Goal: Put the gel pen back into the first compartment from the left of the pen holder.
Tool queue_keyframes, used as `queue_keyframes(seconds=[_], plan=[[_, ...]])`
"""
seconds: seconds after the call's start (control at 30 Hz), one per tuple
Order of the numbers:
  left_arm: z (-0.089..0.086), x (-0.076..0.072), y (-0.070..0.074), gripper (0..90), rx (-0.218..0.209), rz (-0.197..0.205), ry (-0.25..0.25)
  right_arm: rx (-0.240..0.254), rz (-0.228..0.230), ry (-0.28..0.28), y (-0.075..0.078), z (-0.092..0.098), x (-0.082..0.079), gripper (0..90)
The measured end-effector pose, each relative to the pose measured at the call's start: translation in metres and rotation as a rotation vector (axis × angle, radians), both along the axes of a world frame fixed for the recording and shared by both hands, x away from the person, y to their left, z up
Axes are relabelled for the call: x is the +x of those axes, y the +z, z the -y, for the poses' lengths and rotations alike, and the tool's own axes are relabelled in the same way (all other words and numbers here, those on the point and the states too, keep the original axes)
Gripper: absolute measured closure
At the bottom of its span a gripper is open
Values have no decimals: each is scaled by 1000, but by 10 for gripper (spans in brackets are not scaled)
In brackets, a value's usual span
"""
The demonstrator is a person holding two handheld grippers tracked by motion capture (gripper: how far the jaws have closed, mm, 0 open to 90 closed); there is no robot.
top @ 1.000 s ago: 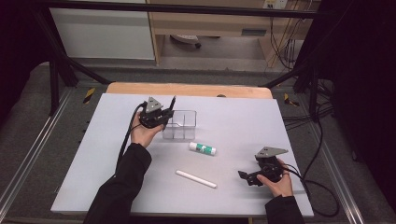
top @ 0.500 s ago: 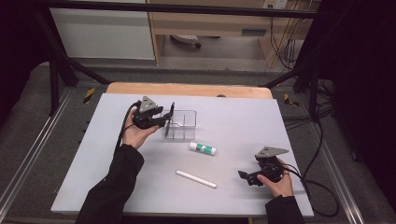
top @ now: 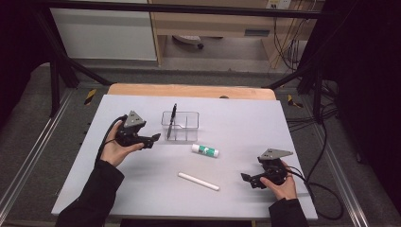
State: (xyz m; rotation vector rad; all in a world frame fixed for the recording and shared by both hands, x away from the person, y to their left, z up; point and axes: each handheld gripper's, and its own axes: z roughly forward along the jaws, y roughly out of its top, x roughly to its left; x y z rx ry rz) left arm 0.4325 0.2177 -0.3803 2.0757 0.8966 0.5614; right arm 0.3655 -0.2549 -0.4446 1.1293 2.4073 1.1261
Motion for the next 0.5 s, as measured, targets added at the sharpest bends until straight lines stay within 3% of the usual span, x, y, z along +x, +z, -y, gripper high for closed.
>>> queue_keyframes(seconds=[0.17, 0.5], plan=[[-12, -12, -13, 124, 6, -17, 11, 3, 4, 4, 1, 0, -1, 5], [-26, -36, -32, 84, 9, -18, 16, -11, 1, 27, 3, -8, -2, 5]])
